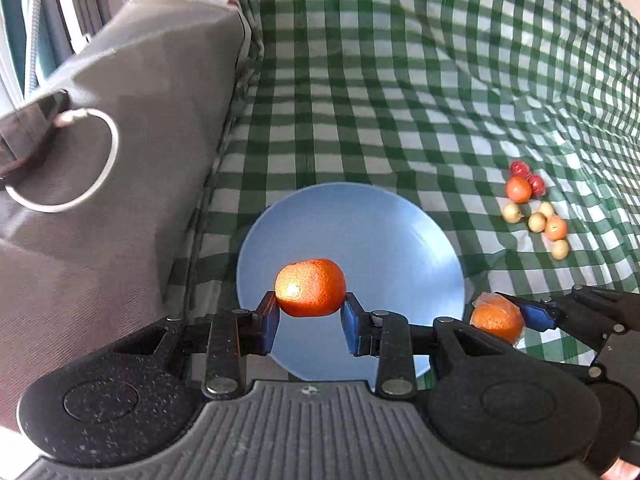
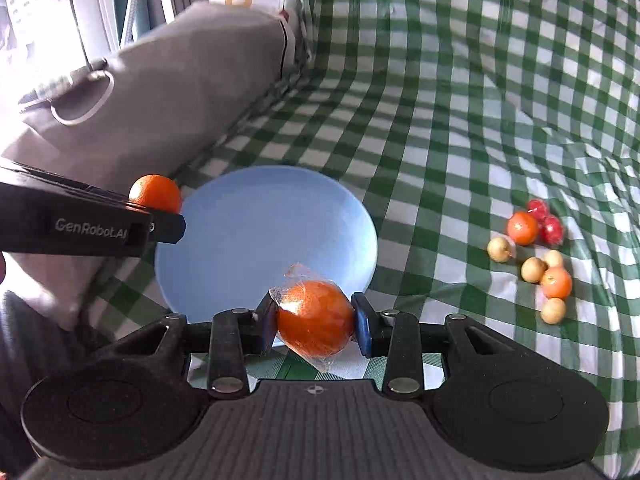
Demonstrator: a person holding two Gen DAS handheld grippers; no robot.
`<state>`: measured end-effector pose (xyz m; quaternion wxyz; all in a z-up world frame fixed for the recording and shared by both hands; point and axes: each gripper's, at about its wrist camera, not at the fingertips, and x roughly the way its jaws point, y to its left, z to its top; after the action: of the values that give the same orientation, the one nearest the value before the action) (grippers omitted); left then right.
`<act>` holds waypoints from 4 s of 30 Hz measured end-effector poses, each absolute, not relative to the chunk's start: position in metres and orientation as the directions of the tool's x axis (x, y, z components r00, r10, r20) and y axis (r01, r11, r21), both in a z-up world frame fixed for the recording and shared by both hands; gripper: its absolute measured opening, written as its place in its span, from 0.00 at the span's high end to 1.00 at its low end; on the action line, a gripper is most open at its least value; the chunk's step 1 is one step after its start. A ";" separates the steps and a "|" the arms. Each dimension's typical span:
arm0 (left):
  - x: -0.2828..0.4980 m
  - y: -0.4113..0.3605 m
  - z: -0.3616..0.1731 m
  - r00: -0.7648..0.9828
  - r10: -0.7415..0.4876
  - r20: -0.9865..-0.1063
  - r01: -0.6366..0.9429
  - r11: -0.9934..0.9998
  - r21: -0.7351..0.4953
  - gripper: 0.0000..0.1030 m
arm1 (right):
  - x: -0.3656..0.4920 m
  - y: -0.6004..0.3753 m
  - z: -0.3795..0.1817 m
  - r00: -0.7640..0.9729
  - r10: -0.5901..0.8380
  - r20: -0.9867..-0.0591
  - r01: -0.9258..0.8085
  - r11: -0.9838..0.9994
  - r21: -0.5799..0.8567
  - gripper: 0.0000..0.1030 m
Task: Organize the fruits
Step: 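Carry both oranges over the blue plate and release them onto it, then lift both tools away from the plate and return toward the fruits, then grasp a red tomato with the right tool while the left tool grasps another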
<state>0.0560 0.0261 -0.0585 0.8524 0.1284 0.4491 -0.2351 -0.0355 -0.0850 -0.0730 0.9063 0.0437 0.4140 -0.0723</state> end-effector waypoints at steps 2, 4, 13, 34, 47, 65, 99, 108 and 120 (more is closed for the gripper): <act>0.064 0.021 -0.066 0.485 -0.268 -0.833 0.521 0.853 0.028 0.64 | -0.027 -0.085 -0.080 0.636 -0.099 -0.765 0.163 0.987 0.008 0.62; 0.073 0.016 -0.074 0.480 -0.249 -0.841 0.523 0.851 0.047 0.64 | -0.019 -0.087 -0.086 0.626 -0.100 -0.773 0.156 0.988 -0.001 0.62; 0.068 0.019 -0.046 0.621 -0.268 -0.737 0.522 0.843 0.133 0.00 | 0.008 -0.084 -0.082 0.648 -0.135 -0.749 0.099 0.991 -0.093 0.34; -0.062 0.069 0.009 0.664 -0.255 -0.703 0.474 0.871 0.132 0.00 | -0.135 -0.034 -0.006 0.720 -0.239 -0.651 0.204 0.970 -0.131 0.01; -0.070 0.063 0.015 0.668 -0.246 -0.702 0.478 0.865 0.152 0.00 | -0.152 -0.041 0.002 0.706 -0.248 -0.664 0.275 0.959 -0.065 0.01; -0.064 0.059 0.007 0.641 -0.235 -0.731 0.479 0.867 0.141 0.00 | -0.149 -0.046 -0.002 0.701 -0.214 -0.681 0.263 0.964 -0.033 0.01; 0.027 -0.046 -0.028 0.526 -0.095 -0.845 0.464 0.865 0.191 0.00 | -0.001 -0.331 -0.120 0.551 -0.402 -0.732 0.549 0.835 -0.045 0.23; 0.071 -0.119 -0.034 0.523 -0.152 -0.838 0.517 0.839 0.170 0.00 | 0.014 -0.337 -0.146 0.585 -0.385 -0.714 0.445 0.888 -0.114 0.70; 0.113 -0.310 -0.087 0.339 -0.334 -0.880 0.735 0.678 0.026 0.00 | -0.091 -0.403 -0.149 0.500 -0.568 -0.654 0.753 0.657 0.005 0.69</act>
<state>0.1125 -0.3102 -0.0874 0.7891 0.2159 0.4649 -0.3385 -0.0906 -0.4034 -0.1485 0.8534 0.1466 0.3170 -0.3870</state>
